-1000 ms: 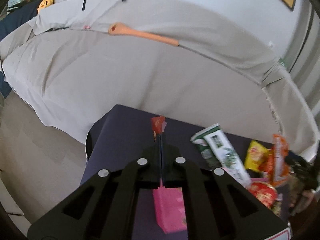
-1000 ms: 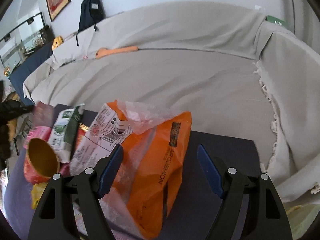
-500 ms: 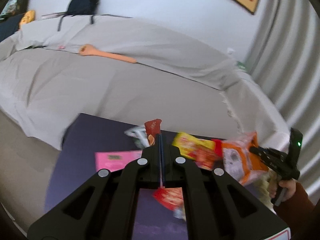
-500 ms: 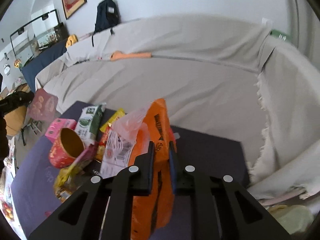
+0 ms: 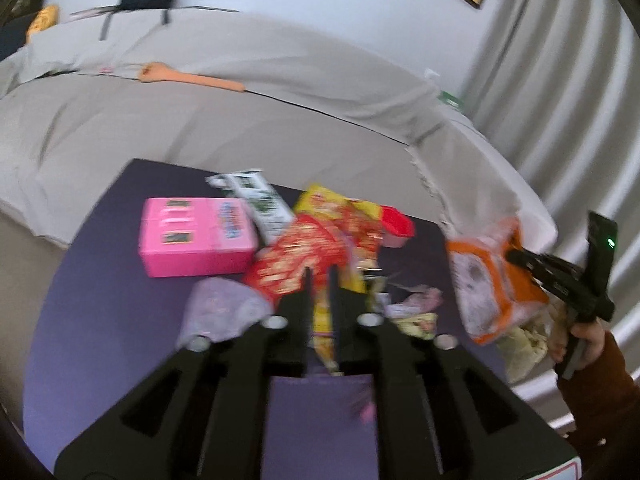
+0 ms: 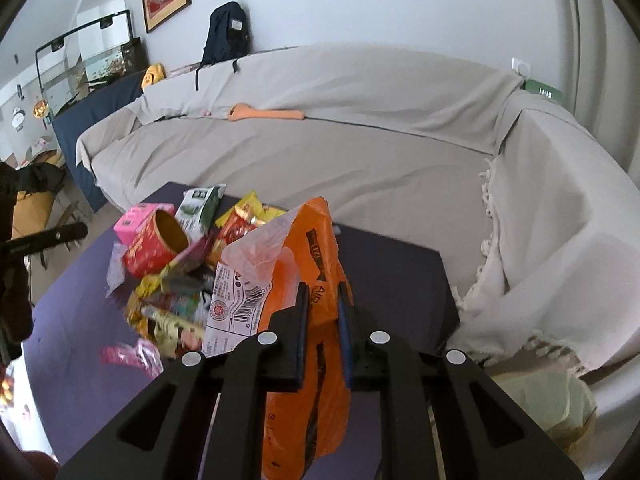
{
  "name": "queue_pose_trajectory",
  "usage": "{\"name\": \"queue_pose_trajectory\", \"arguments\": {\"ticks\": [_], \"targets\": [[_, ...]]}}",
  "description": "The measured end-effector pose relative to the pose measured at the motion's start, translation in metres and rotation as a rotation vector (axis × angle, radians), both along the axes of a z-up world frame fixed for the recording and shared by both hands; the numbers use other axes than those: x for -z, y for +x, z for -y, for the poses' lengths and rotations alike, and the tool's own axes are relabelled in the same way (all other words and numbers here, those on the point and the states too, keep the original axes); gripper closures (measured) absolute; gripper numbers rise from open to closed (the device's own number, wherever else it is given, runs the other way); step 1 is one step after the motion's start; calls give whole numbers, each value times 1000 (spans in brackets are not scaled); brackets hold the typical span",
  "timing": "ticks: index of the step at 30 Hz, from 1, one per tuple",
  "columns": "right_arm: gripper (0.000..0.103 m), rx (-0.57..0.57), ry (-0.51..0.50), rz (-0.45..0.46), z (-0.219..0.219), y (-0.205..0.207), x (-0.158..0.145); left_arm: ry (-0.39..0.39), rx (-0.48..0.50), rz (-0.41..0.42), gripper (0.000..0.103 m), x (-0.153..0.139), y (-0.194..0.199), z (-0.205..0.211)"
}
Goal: Collect trash
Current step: 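Lift the orange chip bag with the right gripper toward the trash bin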
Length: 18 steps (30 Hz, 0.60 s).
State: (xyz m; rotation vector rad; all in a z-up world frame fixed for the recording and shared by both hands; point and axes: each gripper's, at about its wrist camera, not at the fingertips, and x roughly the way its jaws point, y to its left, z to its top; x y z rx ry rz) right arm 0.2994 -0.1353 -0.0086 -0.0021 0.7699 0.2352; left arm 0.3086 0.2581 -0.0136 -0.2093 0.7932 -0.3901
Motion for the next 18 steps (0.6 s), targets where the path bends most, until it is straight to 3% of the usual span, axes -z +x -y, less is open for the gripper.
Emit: {"name": "queue_pose_trajectory", "arguments": {"ticks": [1, 6, 12, 18], "targets": [[89, 0, 9, -6, 1, -1, 3, -1, -21, -6, 74, 3, -1, -7], [89, 0, 33, -37, -3, -6, 21, 31, -136, -63, 66, 31, 3, -43], [89, -2, 35, -84, -8, -8, 44, 14, -219, -189, 66, 71, 4, -61], [89, 4, 61, -130, -9, -9, 60, 30, -267, -208, 65, 93, 20, -45]]}}
